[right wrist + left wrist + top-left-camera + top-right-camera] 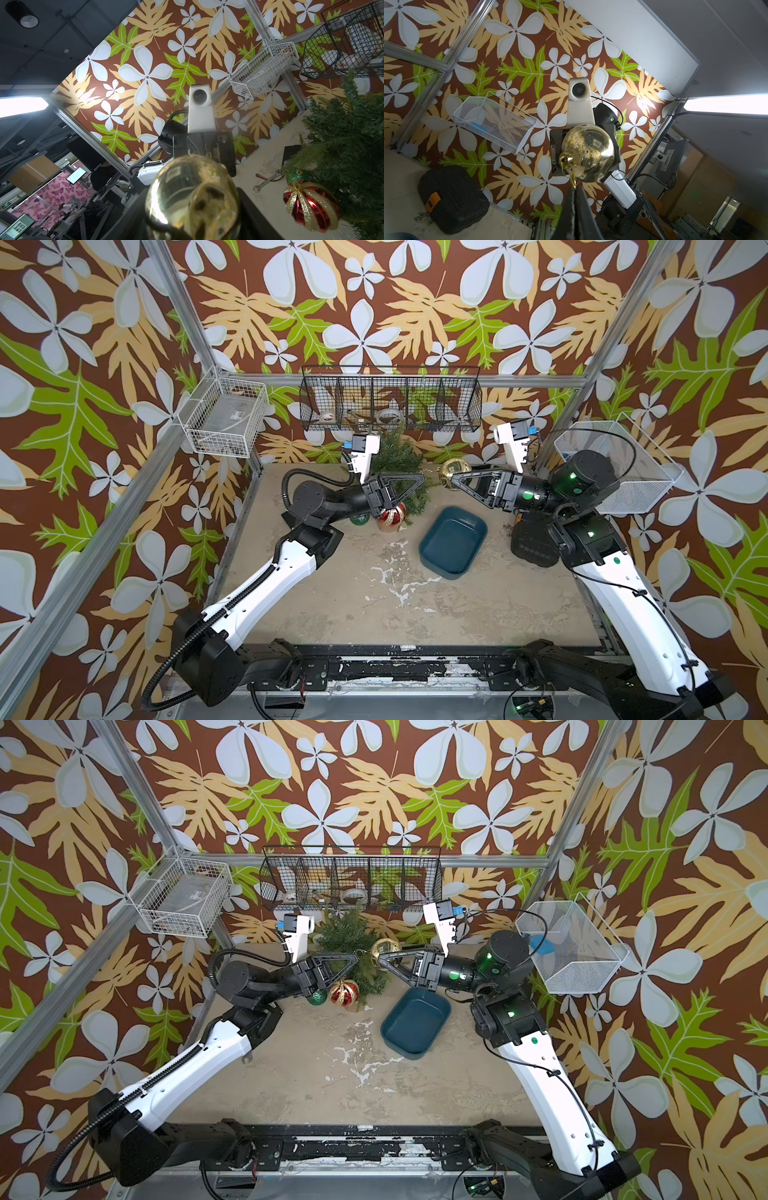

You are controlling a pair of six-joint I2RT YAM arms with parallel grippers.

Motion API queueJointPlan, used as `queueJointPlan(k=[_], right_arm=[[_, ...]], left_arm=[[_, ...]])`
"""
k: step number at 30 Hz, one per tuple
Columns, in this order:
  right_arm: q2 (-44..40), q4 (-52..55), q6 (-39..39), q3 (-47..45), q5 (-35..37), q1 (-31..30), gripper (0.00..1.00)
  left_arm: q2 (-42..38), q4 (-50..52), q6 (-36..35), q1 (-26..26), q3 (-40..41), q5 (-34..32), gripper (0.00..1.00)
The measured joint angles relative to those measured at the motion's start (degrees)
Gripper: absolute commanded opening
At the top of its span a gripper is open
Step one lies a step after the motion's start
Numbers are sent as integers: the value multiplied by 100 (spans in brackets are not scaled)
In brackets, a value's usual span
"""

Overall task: Decorate the small christmas tree with ornaments
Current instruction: Hang an ornament on the christmas tree.

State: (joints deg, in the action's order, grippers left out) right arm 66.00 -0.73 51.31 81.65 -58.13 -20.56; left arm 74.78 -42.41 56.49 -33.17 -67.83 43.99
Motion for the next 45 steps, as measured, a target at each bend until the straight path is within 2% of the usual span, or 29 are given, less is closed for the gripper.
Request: queueJointPlan(k=[13,31,45], right_arm=[[24,-144,-358,-542,487,282,60],[208,-1309,-481,-1563,841,415,61],[129,-1812,-341,-2098,894,549,61]], left_arm=[[168,1670,-809,267,-358,-227,0],[1067,4430,-2352,306,-2006,-776,0],[1620,5654,-2826,199,-2955,-861,0]])
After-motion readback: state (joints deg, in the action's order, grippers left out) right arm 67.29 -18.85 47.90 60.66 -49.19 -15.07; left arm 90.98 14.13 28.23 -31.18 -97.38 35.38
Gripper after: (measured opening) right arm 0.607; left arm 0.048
